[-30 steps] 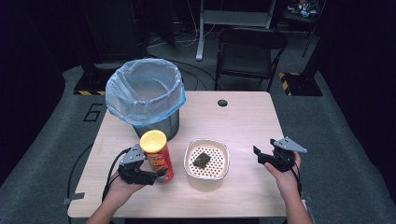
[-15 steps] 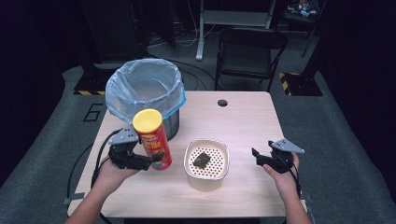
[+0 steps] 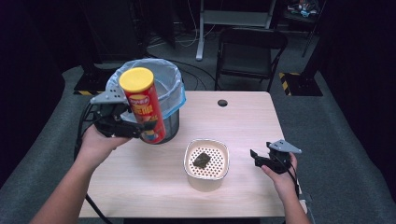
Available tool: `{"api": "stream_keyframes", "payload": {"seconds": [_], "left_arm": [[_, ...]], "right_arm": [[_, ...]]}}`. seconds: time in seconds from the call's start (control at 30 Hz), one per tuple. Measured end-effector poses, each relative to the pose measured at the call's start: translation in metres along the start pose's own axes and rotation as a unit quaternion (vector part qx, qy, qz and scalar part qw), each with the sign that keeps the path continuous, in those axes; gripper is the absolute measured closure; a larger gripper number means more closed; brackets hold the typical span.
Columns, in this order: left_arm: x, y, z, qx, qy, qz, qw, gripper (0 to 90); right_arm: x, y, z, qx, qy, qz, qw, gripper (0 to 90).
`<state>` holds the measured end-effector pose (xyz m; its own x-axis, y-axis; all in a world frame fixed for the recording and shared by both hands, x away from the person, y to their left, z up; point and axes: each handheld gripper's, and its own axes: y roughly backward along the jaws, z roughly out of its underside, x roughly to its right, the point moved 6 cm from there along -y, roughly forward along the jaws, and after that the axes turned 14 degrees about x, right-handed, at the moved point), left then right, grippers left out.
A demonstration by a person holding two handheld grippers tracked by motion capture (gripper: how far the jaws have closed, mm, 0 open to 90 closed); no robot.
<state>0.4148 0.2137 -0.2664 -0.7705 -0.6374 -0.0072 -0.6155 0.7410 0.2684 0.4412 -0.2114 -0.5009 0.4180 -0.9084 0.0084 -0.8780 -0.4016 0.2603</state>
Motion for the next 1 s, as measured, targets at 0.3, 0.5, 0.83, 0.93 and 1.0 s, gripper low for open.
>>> {"api": "stream_keyframes", "payload": {"seconds": [0.3, 0.5, 0.83, 0.93, 1.0], "left_arm": [[-0.018, -0.006, -0.047, 0.008, -0.025, -0.023, 0.9994, 24.2], [-0.033, -0.018, -0.063, 0.0, -0.032, -0.048, 0.9983, 24.1], [-0.075, -0.039, -0.066, 0.006, -0.001, -0.088, 0.9961, 24.1], [-0.086, -0.046, -0.062, 0.008, 0.008, -0.105, 0.9944, 24.1], [-0.094, -0.05, -0.058, 0.002, 0.008, -0.118, 0.993, 24.1]], "right_arm": [[-0.001, -0.002, 0.003, -0.006, 0.002, -0.004, 1.0, 22.1], [0.0, -0.001, 0.003, -0.005, 0.003, -0.004, 1.0, 22.1], [0.001, 0.0, 0.003, -0.002, 0.008, -0.003, 1.0, 22.4], [0.0, 0.0, 0.001, 0.004, 0.01, -0.002, 0.9999, 22.6], [0.0, 0.0, 0.001, 0.004, 0.008, 0.0, 1.0, 22.6]]}}
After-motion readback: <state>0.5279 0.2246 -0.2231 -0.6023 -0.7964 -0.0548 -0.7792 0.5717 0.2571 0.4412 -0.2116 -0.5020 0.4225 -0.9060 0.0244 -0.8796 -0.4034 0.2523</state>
